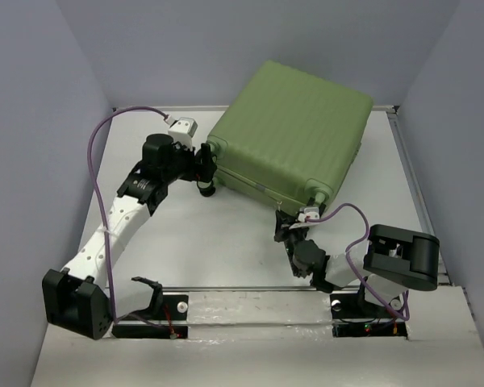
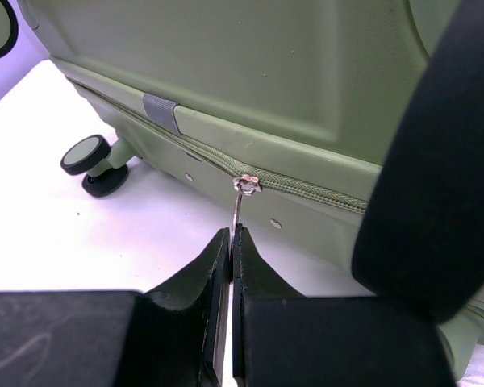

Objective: Pack the luggage

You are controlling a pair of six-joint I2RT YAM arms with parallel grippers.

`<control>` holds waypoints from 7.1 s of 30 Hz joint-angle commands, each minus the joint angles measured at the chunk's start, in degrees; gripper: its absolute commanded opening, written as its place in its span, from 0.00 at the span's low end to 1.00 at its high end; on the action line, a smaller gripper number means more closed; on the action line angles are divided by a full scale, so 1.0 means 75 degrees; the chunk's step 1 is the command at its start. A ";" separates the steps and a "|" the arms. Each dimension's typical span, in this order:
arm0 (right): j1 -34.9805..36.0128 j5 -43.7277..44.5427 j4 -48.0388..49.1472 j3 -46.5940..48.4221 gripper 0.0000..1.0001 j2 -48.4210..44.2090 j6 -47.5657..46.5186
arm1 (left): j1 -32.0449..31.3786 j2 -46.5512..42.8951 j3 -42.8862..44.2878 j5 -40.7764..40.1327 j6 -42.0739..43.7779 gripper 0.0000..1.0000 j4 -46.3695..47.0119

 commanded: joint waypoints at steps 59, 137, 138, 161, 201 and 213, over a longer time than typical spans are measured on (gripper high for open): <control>0.0152 -0.4982 0.2330 0.4298 0.07 0.3342 0.3750 | -0.3770 -0.2570 -0.2677 0.0679 -0.6409 0.06 0.6410; -0.0550 -0.2965 -0.4415 0.2925 0.07 -0.2962 0.0494 | -0.3325 -0.3288 -0.6219 -0.2452 -0.3211 0.70 0.6373; -0.0550 -0.2964 -0.4415 0.2913 0.07 -0.2962 0.0494 | -0.3325 -0.3077 -0.6161 -0.2405 -0.3129 0.70 0.6560; -0.0550 -0.3222 -0.4427 0.2854 0.07 -0.2868 0.0611 | -0.3325 -0.0298 -0.5105 -0.1349 -0.2343 0.34 0.7828; -0.0550 -0.4863 -0.8084 0.4447 0.98 -0.2729 0.1103 | -0.2494 -0.0930 -0.4426 -0.3167 -0.2355 0.06 0.6176; -0.0550 -0.3364 -0.8971 0.5970 1.00 -0.1041 0.2780 | -0.2903 -0.0907 -0.4391 -0.2171 -0.2648 0.06 0.6632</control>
